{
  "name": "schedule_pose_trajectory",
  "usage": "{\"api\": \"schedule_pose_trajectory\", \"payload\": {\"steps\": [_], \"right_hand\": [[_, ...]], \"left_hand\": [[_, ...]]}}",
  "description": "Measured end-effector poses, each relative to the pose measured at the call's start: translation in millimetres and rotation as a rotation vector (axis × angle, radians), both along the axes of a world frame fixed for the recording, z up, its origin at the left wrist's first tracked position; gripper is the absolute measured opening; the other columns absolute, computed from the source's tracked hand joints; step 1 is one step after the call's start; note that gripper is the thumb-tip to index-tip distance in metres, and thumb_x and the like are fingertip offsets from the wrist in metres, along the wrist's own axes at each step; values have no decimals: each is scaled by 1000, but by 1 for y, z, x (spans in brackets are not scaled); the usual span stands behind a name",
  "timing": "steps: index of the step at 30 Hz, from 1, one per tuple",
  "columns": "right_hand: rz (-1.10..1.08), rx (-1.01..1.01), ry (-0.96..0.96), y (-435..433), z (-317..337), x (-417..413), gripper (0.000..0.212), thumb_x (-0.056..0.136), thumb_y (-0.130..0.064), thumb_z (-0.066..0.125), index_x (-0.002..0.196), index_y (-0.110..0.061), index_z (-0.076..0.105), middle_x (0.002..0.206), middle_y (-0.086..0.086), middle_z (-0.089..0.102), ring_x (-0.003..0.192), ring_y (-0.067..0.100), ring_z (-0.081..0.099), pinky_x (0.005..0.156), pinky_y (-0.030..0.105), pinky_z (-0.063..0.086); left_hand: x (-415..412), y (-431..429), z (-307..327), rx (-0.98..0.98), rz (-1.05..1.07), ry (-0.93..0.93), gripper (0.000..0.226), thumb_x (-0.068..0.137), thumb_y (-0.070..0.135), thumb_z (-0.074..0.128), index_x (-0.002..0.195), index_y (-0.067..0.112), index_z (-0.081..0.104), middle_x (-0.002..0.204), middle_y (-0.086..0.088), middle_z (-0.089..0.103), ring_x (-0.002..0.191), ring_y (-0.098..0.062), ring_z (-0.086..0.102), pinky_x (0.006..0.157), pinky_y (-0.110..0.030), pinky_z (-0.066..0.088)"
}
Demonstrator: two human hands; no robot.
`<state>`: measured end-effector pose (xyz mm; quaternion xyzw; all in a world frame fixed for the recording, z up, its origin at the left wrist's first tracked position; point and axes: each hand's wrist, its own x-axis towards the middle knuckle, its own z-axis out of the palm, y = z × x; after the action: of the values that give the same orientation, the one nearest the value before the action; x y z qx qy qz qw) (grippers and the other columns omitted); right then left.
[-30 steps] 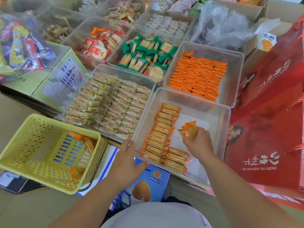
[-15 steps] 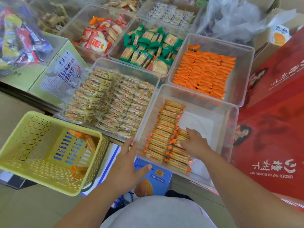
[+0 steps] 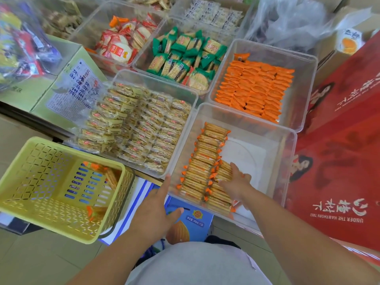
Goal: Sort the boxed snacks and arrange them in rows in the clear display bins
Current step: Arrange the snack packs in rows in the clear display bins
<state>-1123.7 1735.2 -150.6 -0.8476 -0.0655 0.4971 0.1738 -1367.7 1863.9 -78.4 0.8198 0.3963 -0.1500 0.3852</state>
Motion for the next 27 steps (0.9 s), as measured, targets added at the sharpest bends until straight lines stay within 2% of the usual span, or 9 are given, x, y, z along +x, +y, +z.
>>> {"api": "schedule_pose_trajectory", "payload": {"steps": [3, 7, 9, 15, 17, 20, 23, 25, 27], "right_hand": [[-52, 31, 39, 8, 3, 1, 85, 94, -36, 63, 157, -47, 7, 155, 10, 7, 129, 34, 44, 87, 38, 49], [-75, 66, 57, 14, 1, -2, 86, 92, -36, 64, 158, -46, 9, 156, 10, 5, 136, 34, 40, 104, 38, 44], [-76, 78, 46, 13, -1, -5, 88, 91, -38, 64, 158, -44, 8, 157, 9, 5, 136, 33, 39, 106, 39, 44], [74, 24, -30, 12, -3, -12, 109, 87, -50, 70, 157, -43, -13, 164, 11, -9, 143, 36, 36, 108, 40, 40], [146, -28, -68, 10, -2, -13, 112, 85, -58, 69, 155, -45, -18, 165, 11, -16, 145, 40, 32, 113, 44, 38], [191, -87, -112, 12, 2, -13, 113, 84, -65, 66, 154, -46, -20, 166, 12, -19, 148, 44, 22, 116, 48, 32], [167, -58, -117, 13, 7, -14, 115, 84, -63, 68, 155, -42, -21, 163, 17, -26, 150, 44, 22, 118, 49, 32], [123, -25, -137, 10, 9, -17, 115, 84, -61, 70, 157, -39, -17, 164, 18, -24, 153, 41, 14, 120, 51, 28], [96, -10, -168, 6, 11, -20, 112, 85, -61, 69, 160, -34, -10, 167, 16, -13, 155, 36, -1, 123, 53, 20]], "left_hand": [[0, -4, 2, -112, 81, -44, 110, 91, 48, 74, 156, 54, -15, 149, 3, 50, 130, -13, 53, 100, -33, 52], [2, -5, 4, -162, 106, -38, 115, 90, 47, 75, 145, 61, -24, 151, 2, 52, 130, -15, 55, 102, -36, 53], [3, -5, 4, -165, 96, -38, 116, 90, 48, 76, 141, 62, -28, 153, 2, 51, 129, -14, 55, 102, -35, 53], [3, -3, 1, -139, 42, -23, 118, 89, 51, 74, 142, 56, -31, 157, 3, 47, 139, -16, 49, 105, -34, 49], [3, 0, 0, -125, 29, -14, 116, 90, 54, 72, 148, 52, -28, 159, 3, 45, 139, -17, 50, 104, -34, 50], [0, 5, 2, -123, 54, -30, 113, 90, 54, 72, 153, 55, -22, 163, 7, 37, 135, -17, 55, 91, -27, 52], [-6, 8, 11, -100, 82, -106, 109, 90, 52, 73, 156, 54, -14, 165, 11, 32, 144, -15, 45, 97, -26, 46], [-13, 8, 20, -62, 68, -161, 101, 90, 54, 71, 157, 56, -5, 158, 18, 35, 134, -3, 49, 98, -25, 46], [-25, 11, 30, -22, 58, -235, 85, 91, 57, 68, 151, 66, 9, 141, 30, 41, 115, 12, 51, 85, -16, 46]]}}
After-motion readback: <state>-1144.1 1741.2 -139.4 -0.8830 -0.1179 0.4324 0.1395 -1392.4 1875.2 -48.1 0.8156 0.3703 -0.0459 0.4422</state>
